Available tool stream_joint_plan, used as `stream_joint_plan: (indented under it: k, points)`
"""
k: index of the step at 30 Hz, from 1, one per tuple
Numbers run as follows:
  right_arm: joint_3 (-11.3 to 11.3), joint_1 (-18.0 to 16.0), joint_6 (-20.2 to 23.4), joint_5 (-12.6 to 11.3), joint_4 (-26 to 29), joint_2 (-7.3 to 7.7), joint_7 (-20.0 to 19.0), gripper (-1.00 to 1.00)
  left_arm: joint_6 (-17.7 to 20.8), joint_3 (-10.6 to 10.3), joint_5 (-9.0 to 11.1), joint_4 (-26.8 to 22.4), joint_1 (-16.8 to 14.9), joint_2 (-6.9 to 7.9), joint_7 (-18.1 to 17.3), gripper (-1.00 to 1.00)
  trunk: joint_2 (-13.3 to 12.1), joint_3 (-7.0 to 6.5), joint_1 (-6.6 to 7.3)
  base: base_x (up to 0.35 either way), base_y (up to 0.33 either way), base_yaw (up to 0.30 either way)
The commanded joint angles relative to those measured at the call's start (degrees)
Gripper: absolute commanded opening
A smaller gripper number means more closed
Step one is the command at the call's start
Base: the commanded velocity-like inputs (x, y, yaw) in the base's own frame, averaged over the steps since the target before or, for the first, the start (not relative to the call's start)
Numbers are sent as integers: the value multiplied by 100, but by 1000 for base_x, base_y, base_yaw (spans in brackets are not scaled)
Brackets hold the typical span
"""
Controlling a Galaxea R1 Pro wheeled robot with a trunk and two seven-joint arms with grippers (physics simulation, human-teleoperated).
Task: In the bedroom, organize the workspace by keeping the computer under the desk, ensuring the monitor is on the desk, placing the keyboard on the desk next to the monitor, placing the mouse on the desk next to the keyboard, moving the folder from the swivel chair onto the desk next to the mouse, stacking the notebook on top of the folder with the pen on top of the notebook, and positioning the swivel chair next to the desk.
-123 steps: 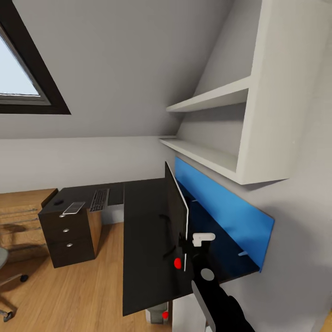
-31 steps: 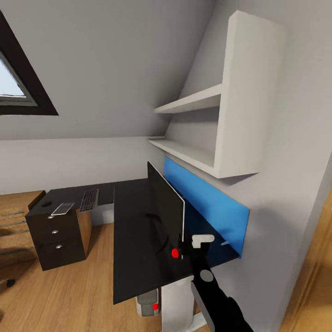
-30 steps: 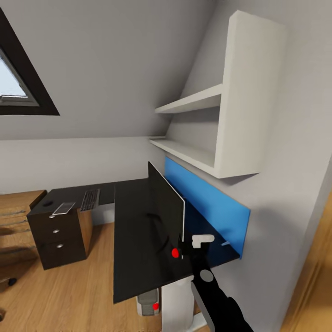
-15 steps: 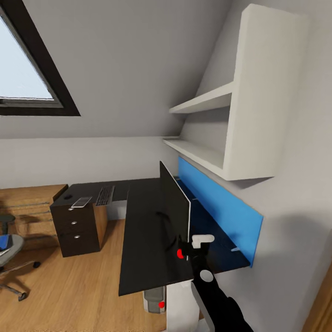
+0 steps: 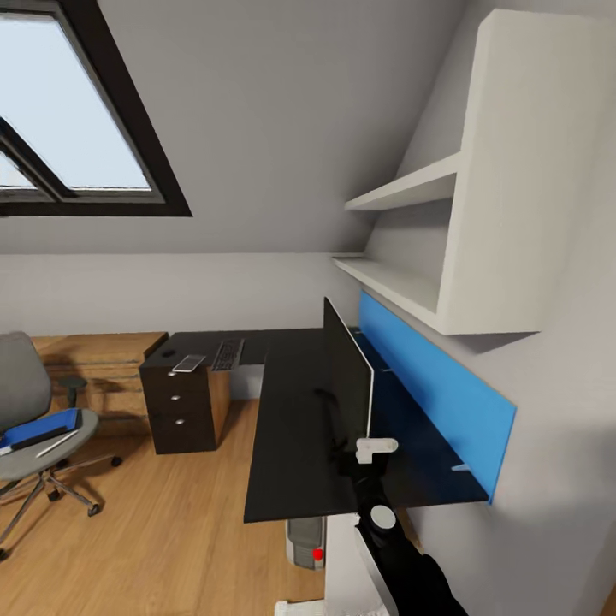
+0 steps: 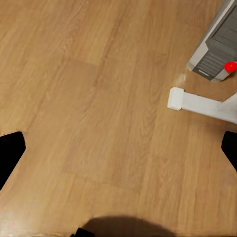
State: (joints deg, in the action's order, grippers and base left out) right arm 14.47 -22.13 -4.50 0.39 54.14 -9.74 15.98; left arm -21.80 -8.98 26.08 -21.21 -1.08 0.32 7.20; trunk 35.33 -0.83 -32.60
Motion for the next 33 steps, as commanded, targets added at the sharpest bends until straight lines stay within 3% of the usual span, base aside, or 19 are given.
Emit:
stream_joint_plan:
  k: [1, 18, 33]
  points:
    - [12, -2, -22, 4, -14, 4, 37, 100, -23, -47, 19, 3, -4, 3, 47, 100, 3, 1, 1, -238, -86, 251]
    - [29, -2, -193, 13, -260, -2, 28, 100, -24, -47, 20, 3, -1, 3, 44, 100, 3, 1, 1, -241, -77, 251]
    - [21, -2, -312, 14, -277, 1, 28, 100, -23, -49, 18, 3, -2, 3, 47, 100, 3, 8, 1, -38, -81, 223]
